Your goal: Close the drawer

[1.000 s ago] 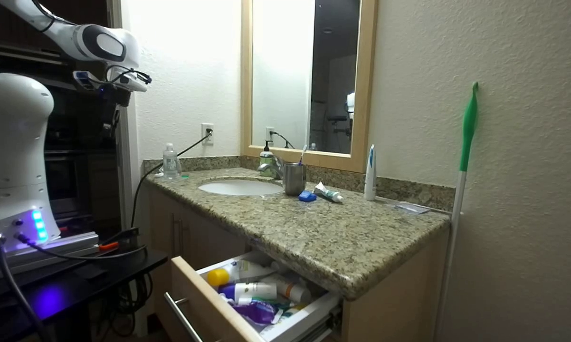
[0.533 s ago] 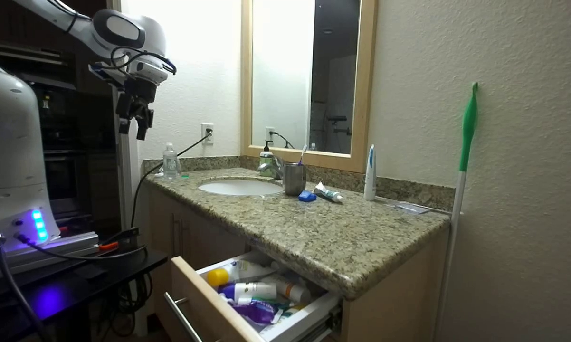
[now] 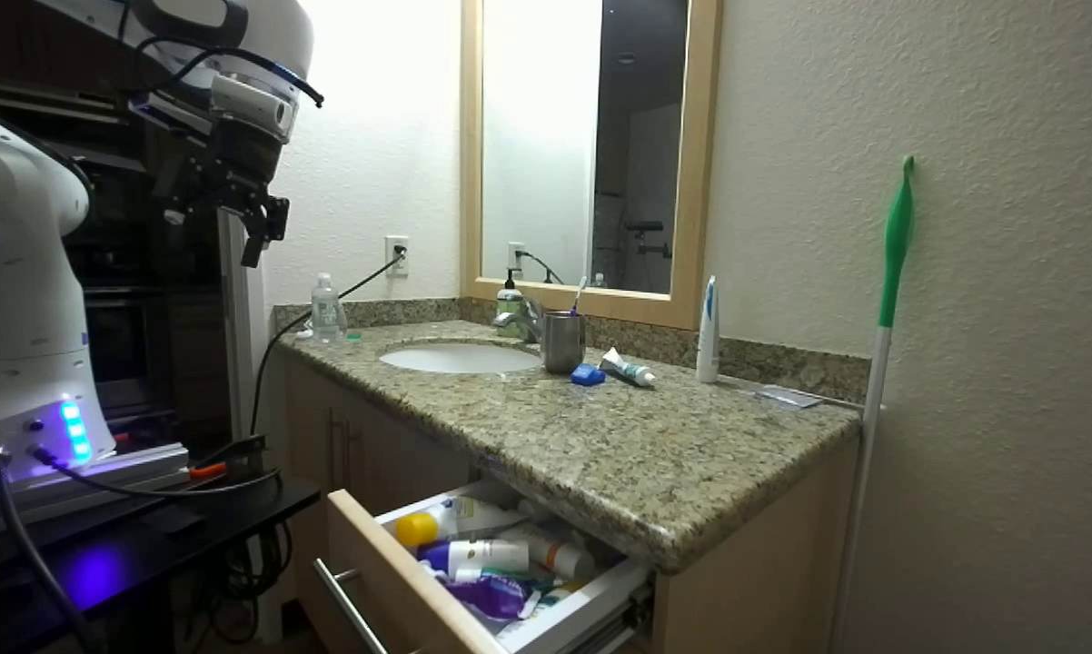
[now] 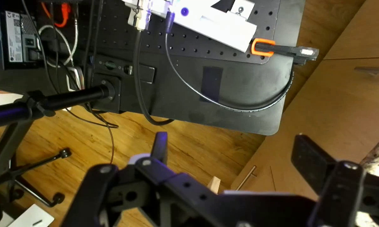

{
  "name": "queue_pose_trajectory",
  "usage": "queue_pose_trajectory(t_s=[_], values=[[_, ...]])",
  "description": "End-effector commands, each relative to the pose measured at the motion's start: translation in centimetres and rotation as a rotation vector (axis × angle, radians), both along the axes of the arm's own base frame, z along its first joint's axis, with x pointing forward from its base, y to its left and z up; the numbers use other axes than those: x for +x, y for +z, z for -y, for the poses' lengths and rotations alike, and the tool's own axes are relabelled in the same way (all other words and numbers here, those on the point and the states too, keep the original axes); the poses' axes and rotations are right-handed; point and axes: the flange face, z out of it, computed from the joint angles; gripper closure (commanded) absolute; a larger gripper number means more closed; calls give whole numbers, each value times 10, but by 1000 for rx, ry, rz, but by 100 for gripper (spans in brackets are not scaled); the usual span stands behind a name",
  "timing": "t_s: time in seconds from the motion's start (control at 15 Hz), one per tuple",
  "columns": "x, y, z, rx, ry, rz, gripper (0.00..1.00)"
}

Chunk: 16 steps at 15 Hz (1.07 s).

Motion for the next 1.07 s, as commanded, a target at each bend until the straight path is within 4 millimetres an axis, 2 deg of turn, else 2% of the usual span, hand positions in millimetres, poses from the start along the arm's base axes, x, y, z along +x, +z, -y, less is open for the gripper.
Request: queue_pose_trajectory(t_s=[0.0, 0.13, 0.2, 0.4, 0.47, 0.53, 0.6, 0.73, 0.87, 1.0], values=[[-2, 0, 1, 2, -7, 1, 0], [1, -5, 6, -35, -54, -18, 0], [29, -19, 11, -70, -129, -33, 0], [16, -42, 41, -156, -273, -51, 0], [-25, -37, 59, -175, -324, -78, 0], [-38, -43, 66, -193, -366, -119, 0], [-59, -51, 77, -202, -413, -163, 0], [-113, -61, 93, -215, -514, -234, 0], [-163, -80, 104, -228, -621, -287, 0], [-211, -105, 103, -177, -742, -301, 0]])
